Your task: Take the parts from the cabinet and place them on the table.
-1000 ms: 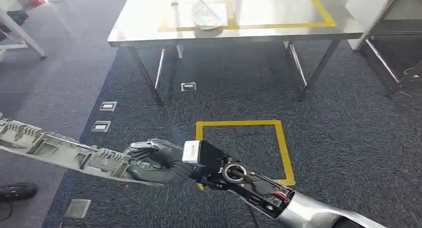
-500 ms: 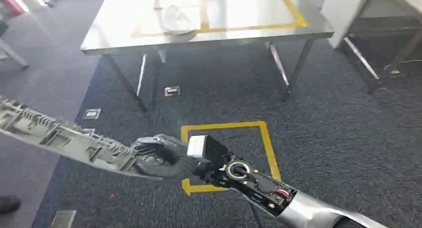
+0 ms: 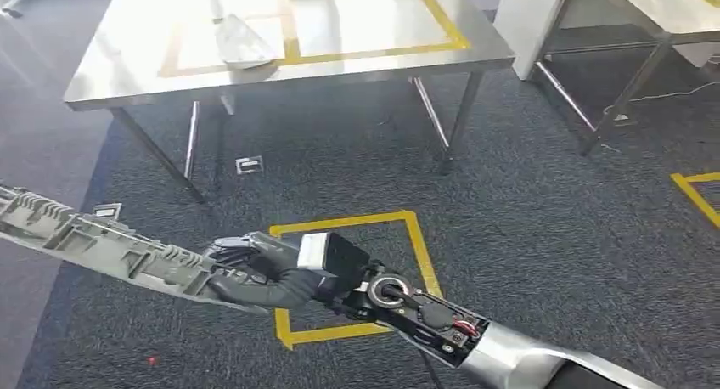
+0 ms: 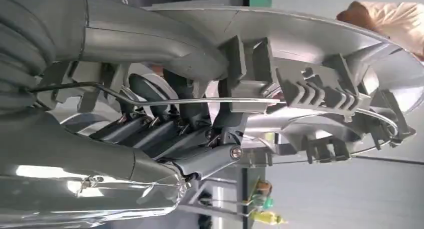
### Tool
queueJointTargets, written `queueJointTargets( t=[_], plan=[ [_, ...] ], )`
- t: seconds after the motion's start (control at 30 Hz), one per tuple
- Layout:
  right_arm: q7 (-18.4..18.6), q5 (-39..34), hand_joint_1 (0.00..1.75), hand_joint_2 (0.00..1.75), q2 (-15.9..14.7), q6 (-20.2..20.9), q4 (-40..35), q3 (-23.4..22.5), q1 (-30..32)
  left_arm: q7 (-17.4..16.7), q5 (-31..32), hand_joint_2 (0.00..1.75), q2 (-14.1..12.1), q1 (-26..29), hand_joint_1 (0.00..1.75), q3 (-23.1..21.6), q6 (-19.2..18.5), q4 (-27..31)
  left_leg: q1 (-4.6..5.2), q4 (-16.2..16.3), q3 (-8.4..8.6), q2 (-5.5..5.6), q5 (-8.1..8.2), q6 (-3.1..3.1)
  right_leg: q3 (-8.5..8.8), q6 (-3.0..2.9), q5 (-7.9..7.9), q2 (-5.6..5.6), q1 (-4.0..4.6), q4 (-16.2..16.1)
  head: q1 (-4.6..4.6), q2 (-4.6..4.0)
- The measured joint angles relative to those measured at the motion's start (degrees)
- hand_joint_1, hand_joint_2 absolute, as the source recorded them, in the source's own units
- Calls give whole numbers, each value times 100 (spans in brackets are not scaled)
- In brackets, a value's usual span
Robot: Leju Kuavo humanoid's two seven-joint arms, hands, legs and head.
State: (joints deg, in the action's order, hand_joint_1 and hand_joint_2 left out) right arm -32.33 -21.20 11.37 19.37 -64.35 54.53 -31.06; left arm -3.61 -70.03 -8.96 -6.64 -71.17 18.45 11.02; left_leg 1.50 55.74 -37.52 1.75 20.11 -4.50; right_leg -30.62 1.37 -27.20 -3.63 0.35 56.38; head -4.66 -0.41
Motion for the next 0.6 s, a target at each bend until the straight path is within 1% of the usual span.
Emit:
queueJointTargets(
  t=[0.03, 0.07, 0.1, 0.13, 0.17, 0.2, 0.23, 0.27, 0.3, 0.33, 0.37, 0.4, 0.43, 0.47, 0.5, 0.53, 0.57, 0.6],
  plan=[
    [-11, 0, 175, 175, -2, 2, -2, -4, 7, 0, 0, 175, 2, -2, 0, 0, 0, 0, -5, -12, 32, -60, 32, 102, 39, -9, -34, -8, 18, -29, -6, 0],
    [-9, 2, 175, 175, -11, 2, -2, -4, 4, 0, 2, 175, 6, -29, 0, 0, 0, 0, -24, -7, 47, -65, 78, 172, 47, -26, -60, -18, 12, -53, 7, 0],
    [0, 5, 175, 175, -11, -20, -2, -11, 4, -2, 2, 175, 13, -51, 0, 0, -4, 0, -43, -27, 58, -72, 84, 202, 53, -34, -95, -20, 11, -42, 9, 0],
    [2, 5, 175, 175, -11, -24, -7, -20, 3, -2, 7, 175, 39, -63, 0, 0, -24, 2, -81, -55, 88, -86, 97, 226, 45, -6, -176, 47, 10, 24, 7, 0],
    [0, 7, 175, 175, -11, -18, -7, -24, -6, -2, 11, 175, 35, -63, 0, 0, -37, 2, -76, -58, 110, -84, 115, 217, -39, 49, -318, 191, 27, 251, 27, 0],
    [-2, 7, 175, 175, -11, -7, -7, -26, -11, -2, 11, 175, 35, -63, 0, 0, -42, 2, -68, -58, 128, -87, 140, 175, -251, 71, -541, 259, 24, 672, 35, 0],
    [-7, 7, 175, 175, -11, 4, -7, -24, -8, -4, 9, 175, 37, -63, 0, 0, -42, 2, -59, -56, 143, -95, 155, 160, -510, 77, -761, 289, 23, 1180, 33, 0],
    [-7, 15, 175, 175, -13, 11, -7, -24, -3, -4, 0, 175, 39, -62, 0, 0, -42, 2, -51, -53, 157, -102, 175, 153, -740, 80, -898, 299, 23, 1604, 35, 0],
    [-7, 26, 175, 175, -15, 11, -4, -24, 7, -11, 0, 175, 41, -59, 0, 0, -42, 2, -44, -51, 181, -106, 196, 150, -900, 76, -903, 300, 26, 1847, 35, 0],
    [-7, 35, 175, 175, -15, 11, -4, -24, 15, -22, 0, 175, 41, -50, 0, 0, -42, 2, -32, -49, 221, -105, 222, 153, -918, 63, -748, 301, 28, 1786, 35, 0],
    [-4, 37, 175, 175, -15, 9, -4, -24, 15, -24, 0, 175, 41, -42, 0, 0, -39, 2, -12, -48, 269, -105, 252, 151, -822, 36, -481, 303, 35, 1486, 35, 0],
    [-4, 37, 175, 175, -15, 9, -7, -24, 14, -28, 0, 175, 41, -40, 0, 0, -39, 2, 10, -48, 331, -101, 284, 160, -620, -11, -129, 300, 52, 985, 35, 0],
    [-6, 37, 175, 175, -15, 9, -9, -24, 11, -39, 2, 175, 46, -38, 0, 0, -39, 2, 34, -51, 394, -92, 316, 160, -398, -85, 225, 312, 94, 405, 35, 0],
    [-4, 39, 175, 175, -15, 4, -11, -24, 11, -39, 2, 175, 80, -32, 0, 0, -42, 4, 10, -81, 406, -114, 339, 154, -276, -208, 301, 332, 136, 115, 34, 0],
    [-4, 37, 175, 175, -15, 0, -13, -22, 2, -42, 2, 175, 98, -37, 0, 0, -39, 2, 46, -58, 398, -107, 335, 166, -255, -239, 342, 388, 145, 33, -15, 0],
    [2, 37, 175, 175, -15, -2, -24, -17, 3, -48, 2, 175, 109, -40, 0, 0, -39, 4, 0, -64, 386, -121, 331, 181, -241, -265, 329, 374, 169, -19, 31, 0],
    [9, 39, 175, 175, -15, -7, -26, -18, 3, -48, 7, 175, 98, -42, 0, 0, -39, 4, -10, -82, 392, -129, 331, 183, -226, -271, 327, 372, 178, -47, 38, 0],
    [18, 39, 175, 175, -15, -7, -31, -15, 5, -48, 9, 175, 105, -42, 0, 0, -37, 4, 2, -137, 414, -139, 319, 199, -192, -306, 352, 371, 168, -143, 35, 0]
  ],
)
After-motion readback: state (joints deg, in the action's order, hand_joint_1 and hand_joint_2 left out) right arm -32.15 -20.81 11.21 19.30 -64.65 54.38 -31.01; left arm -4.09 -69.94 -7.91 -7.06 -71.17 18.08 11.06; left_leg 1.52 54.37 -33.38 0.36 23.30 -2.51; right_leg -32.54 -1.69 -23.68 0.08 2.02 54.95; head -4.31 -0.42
